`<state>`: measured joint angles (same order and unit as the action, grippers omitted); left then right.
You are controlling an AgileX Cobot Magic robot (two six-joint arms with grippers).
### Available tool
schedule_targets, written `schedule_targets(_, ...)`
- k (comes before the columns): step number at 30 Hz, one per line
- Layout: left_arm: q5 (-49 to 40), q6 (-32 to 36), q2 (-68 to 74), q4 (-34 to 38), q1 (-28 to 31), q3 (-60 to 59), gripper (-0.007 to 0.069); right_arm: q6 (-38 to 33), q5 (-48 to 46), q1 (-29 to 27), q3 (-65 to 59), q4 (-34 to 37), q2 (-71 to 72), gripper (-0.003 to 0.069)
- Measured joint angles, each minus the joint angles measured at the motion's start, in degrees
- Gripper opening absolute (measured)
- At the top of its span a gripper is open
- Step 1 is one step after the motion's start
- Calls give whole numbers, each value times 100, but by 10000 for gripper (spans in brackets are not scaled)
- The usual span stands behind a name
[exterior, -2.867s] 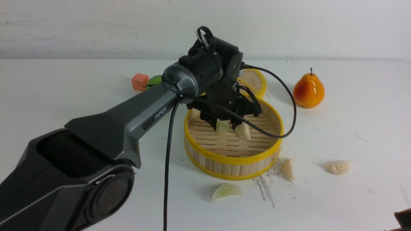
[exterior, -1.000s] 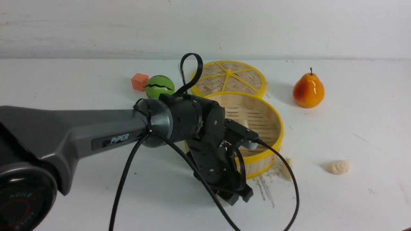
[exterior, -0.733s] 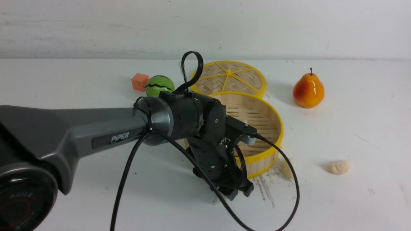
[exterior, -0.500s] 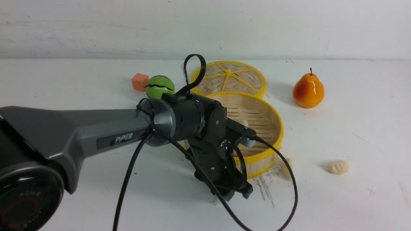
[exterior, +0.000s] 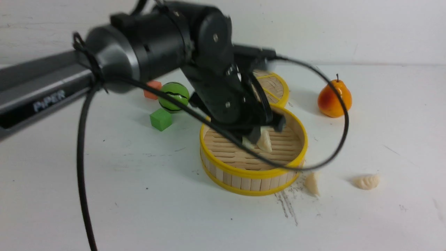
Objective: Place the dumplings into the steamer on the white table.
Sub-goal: 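Place the dumpling into the bamboo steamer basket with the left gripper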
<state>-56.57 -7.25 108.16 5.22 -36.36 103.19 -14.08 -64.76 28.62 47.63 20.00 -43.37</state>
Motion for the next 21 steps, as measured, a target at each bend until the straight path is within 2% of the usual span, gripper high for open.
schedule_targets(4, -1, -550, 384, 33, 516, 659, 181, 0, 58, 0, 0, -27, 0, 240)
schedule_targets(7, 89, -651, 909, 210, 790, 816, 181, 0, 150, 0, 0, -29, 0, 240)
schedule_targets(18, 992, -775, 1931, 366, 884, 822, 182, 23, 395, 0, 0, -127, 0, 240)
schedule_targets(21, 1081, -838, 1984, 255, 890, 822, 237, 293, 632, 0, 0, -366, 0, 240)
